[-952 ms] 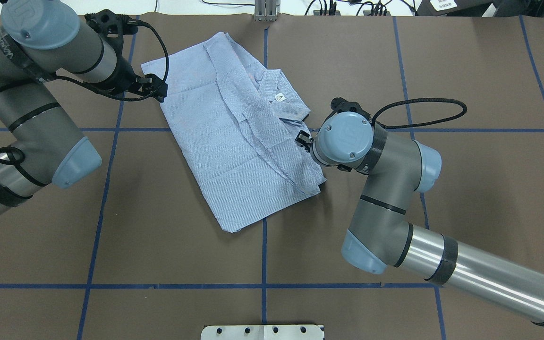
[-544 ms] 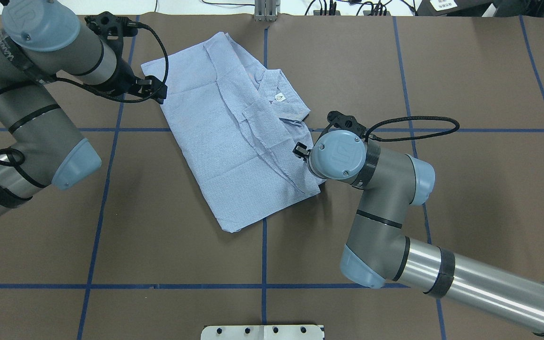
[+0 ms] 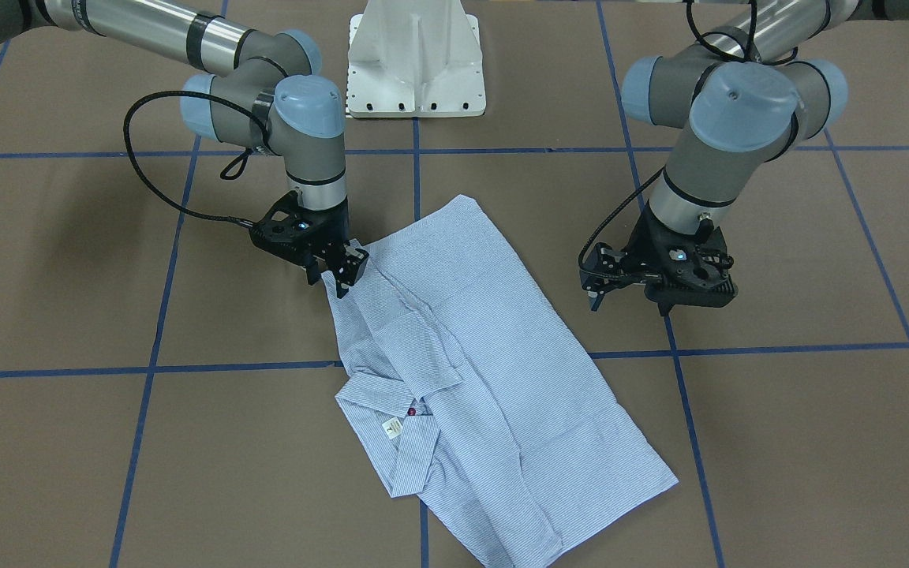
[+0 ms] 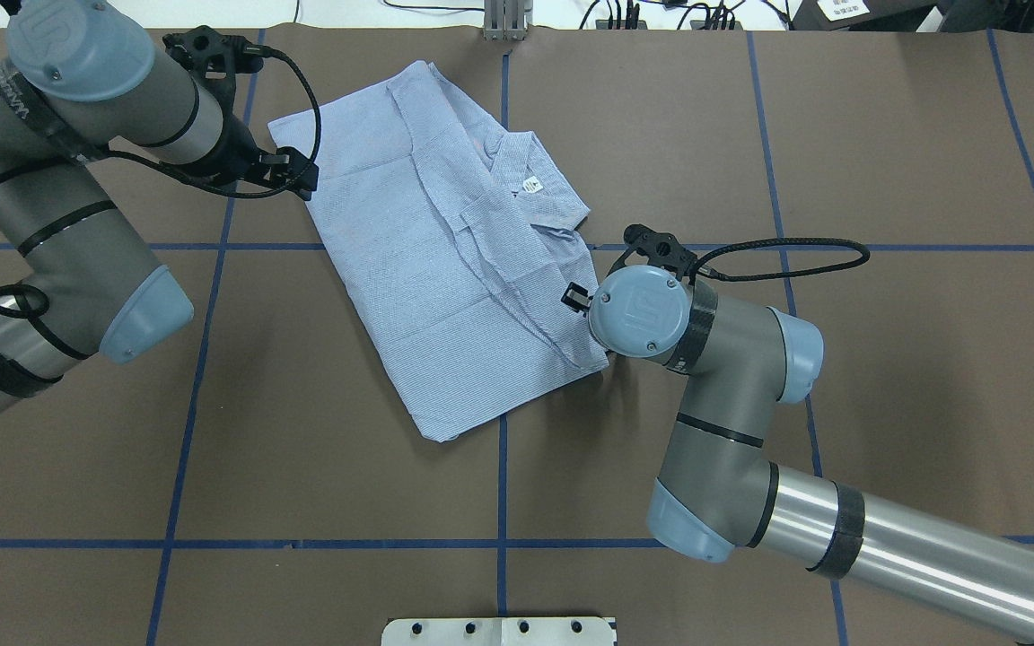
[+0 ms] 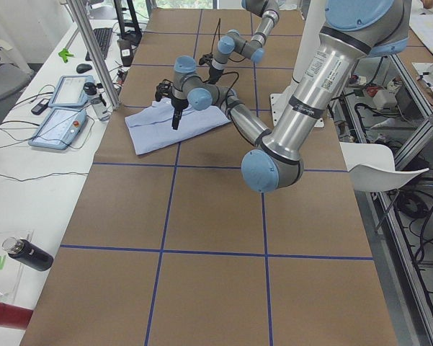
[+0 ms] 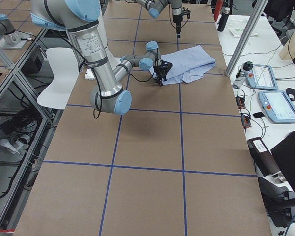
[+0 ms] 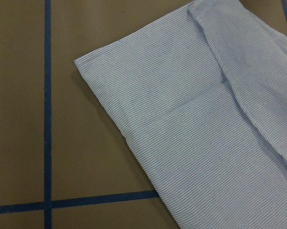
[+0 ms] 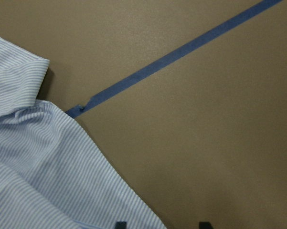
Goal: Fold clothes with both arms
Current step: 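Hold the right gripper on the shirt middle while the left holds the corner, then slide the right gripper toward the near edge of the shirt, straightening it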
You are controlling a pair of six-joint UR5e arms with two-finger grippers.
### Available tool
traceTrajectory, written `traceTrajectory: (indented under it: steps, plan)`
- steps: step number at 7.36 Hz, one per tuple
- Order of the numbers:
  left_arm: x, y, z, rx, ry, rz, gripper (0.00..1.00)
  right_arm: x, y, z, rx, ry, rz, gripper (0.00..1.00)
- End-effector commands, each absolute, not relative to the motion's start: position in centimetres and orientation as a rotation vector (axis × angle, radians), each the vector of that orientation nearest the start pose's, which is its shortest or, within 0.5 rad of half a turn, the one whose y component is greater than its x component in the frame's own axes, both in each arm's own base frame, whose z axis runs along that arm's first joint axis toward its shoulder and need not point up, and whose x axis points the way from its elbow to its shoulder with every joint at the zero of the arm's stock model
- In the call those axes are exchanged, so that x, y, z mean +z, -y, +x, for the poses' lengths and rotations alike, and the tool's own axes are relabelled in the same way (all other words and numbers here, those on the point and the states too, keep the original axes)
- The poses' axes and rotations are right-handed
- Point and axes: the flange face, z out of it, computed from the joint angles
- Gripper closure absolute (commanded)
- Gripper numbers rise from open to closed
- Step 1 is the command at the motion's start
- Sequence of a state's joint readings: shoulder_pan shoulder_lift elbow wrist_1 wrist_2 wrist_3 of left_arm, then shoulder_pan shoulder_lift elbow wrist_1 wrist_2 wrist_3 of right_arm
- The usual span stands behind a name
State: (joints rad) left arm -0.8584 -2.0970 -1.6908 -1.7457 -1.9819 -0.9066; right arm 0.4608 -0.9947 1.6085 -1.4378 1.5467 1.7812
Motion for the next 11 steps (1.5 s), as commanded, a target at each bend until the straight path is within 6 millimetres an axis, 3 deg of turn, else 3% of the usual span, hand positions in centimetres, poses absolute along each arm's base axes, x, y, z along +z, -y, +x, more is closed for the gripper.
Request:
traceTrajectory:
  steps: [1,3,4,6,7,8,9,10,11]
  plan:
    - [28.3,56.2,36.1,-0.013,-0.852,0.277,0.00,29.9,42.4,-56.5,0.662,0.747,0.120,0.42]
    - [28.3,56.1,36.2,-0.012,-0.852,0.277,0.00,29.3,42.3,-56.7,0.689,0.756,0.110,0.72]
    - [28.3,56.1,36.2,-0.012,-0.852,0.277,0.00,29.3,42.3,-56.7,0.692,0.756,0.109,1.00]
    - [28.2,56.1,36.2,-0.011,-0.853,0.278,0.00,29.2,42.1,-56.3,0.713,0.765,0.100,1.00]
    - [28.2,56.1,36.2,-0.011,-0.853,0.278,0.00,27.9,41.4,-55.6,0.706,0.796,0.099,1.00]
    - [28.2,56.1,36.3,-0.019,-0.856,0.274,0.00,26.7,39.1,-54.5,0.686,0.770,0.086,1.00]
    - [28.1,55.6,37.0,-0.017,-0.859,0.267,0.00,24.1,35.4,-53.3,0.655,0.763,0.065,1.00]
    - [28.1,55.6,37.0,-0.015,-0.859,0.266,0.00,24.0,31.3,-53.0,0.667,0.768,0.035,1.00]
    - [28.1,55.6,37.0,-0.015,-0.859,0.266,0.00,24.1,28.9,-53.8,0.662,0.773,0.061,1.00]
